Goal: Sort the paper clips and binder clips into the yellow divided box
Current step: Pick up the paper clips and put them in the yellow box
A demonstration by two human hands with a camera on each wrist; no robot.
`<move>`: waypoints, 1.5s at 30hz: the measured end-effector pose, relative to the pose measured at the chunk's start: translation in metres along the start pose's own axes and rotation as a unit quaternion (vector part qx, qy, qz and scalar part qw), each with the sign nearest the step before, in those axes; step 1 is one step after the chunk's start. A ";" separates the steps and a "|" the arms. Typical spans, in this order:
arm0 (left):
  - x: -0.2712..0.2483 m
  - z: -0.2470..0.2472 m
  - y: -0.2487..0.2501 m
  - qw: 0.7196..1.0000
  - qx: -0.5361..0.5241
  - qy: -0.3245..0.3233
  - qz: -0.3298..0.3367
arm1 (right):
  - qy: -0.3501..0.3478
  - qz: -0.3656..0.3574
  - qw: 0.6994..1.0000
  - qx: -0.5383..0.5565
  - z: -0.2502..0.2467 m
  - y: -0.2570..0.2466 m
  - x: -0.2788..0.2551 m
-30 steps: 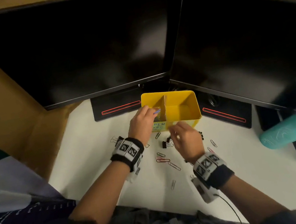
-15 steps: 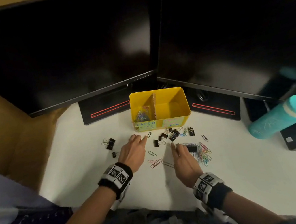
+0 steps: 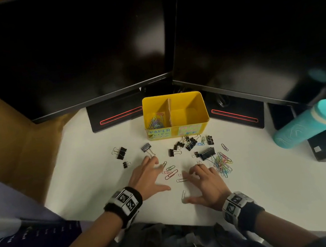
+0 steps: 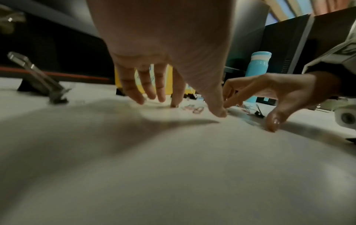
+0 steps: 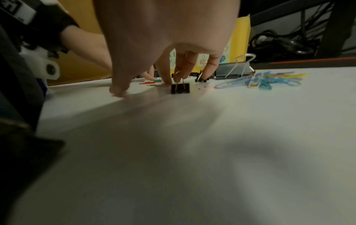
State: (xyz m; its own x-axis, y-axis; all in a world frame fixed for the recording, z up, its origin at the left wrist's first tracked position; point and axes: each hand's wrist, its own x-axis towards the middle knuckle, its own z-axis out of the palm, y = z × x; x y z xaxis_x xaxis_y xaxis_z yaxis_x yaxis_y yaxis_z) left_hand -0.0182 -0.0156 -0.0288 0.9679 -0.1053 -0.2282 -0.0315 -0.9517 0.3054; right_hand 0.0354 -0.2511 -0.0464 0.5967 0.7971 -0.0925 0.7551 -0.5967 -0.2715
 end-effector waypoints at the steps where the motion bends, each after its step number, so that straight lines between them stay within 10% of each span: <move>1: -0.002 0.004 0.000 0.999 -0.034 0.007 -0.014 | 0.004 0.002 1.000 0.018 0.002 0.001 0.002; 8: 0.015 0.017 0.016 0.973 -0.189 0.101 -0.082 | 0.087 0.034 0.981 0.173 0.013 0.007 0.022; 15: 0.020 0.023 0.022 0.995 0.032 0.092 0.023 | 0.110 -0.014 0.989 0.097 0.016 0.015 0.026; 22: 0.016 0.015 0.010 0.992 -0.070 0.102 -0.001 | 0.213 0.028 0.970 0.113 -0.035 0.018 0.069; 26: 0.002 0.000 -0.005 0.954 -0.173 0.238 -0.065 | 0.290 0.026 0.944 0.153 -0.084 0.008 0.137; 32: 0.035 -0.064 -0.008 0.899 -0.208 0.376 -0.082 | 0.128 0.021 0.982 0.134 -0.079 0.014 0.167; 38: 0.079 -0.077 -0.003 0.957 -0.094 0.260 -0.085 | 0.264 -0.011 0.958 0.109 -0.089 0.020 0.114; 43: 0.044 -0.057 0.001 0.942 -0.076 0.326 -0.028 | 0.211 0.053 0.969 0.121 -0.057 0.047 0.051; 45: 0.023 -0.038 -0.002 0.961 -0.104 0.254 -0.015 | 0.167 0.050 0.977 0.125 -0.043 0.054 0.036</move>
State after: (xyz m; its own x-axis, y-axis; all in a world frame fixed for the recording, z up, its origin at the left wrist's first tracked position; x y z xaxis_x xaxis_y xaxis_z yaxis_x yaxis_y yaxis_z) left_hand 0.0137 -0.0050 0.0005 0.9660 0.1256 0.2259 -0.0030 -0.8685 0.4957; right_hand 0.1093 -0.2584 -0.0235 0.7504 0.6373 0.1755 0.6238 -0.5950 -0.5068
